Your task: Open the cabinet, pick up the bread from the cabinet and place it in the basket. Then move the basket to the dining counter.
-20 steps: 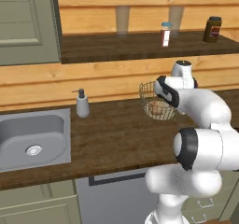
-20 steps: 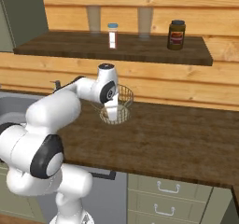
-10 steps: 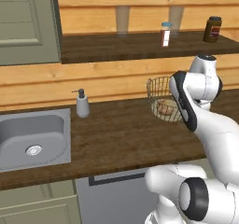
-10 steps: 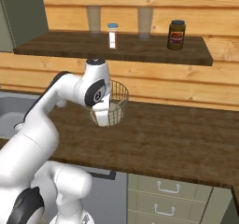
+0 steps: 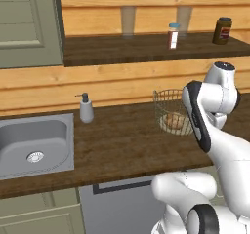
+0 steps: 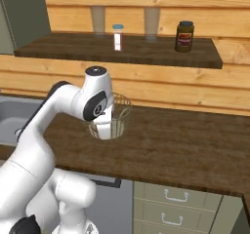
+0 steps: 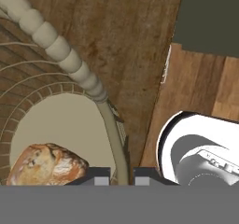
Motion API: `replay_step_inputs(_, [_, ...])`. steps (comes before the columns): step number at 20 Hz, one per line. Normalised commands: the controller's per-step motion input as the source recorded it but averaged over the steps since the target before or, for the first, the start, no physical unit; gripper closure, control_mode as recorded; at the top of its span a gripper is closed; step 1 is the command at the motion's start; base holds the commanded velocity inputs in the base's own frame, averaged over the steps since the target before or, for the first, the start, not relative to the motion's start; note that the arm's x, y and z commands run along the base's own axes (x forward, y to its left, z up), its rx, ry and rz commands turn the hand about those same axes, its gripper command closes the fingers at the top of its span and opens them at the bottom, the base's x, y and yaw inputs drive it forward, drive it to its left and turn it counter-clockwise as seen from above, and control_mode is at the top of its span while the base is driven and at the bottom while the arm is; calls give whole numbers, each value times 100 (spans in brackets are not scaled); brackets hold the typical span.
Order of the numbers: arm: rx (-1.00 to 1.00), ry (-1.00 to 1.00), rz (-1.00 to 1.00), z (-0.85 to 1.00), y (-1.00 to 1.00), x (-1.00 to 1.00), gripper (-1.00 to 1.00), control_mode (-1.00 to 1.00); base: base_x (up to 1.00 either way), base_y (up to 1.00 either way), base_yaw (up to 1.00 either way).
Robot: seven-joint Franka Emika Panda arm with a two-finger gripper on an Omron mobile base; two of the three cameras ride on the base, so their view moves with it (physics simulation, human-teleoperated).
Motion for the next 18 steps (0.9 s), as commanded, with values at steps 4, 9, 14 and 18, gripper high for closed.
replay_step_inputs(4, [1,-1,-5,0,-8,-19,100,100,-74,-16,-37])
replay_step_inputs(9, [0,0,0,0,0,0,100,100,-85,-5,-67])
replay_step_inputs(14, [0,0,0,0,0,0,100,100,-51,0,-86])
replay_step_inputs(18, [0,0,0,0,0,0,100,100,-1,0,-94])
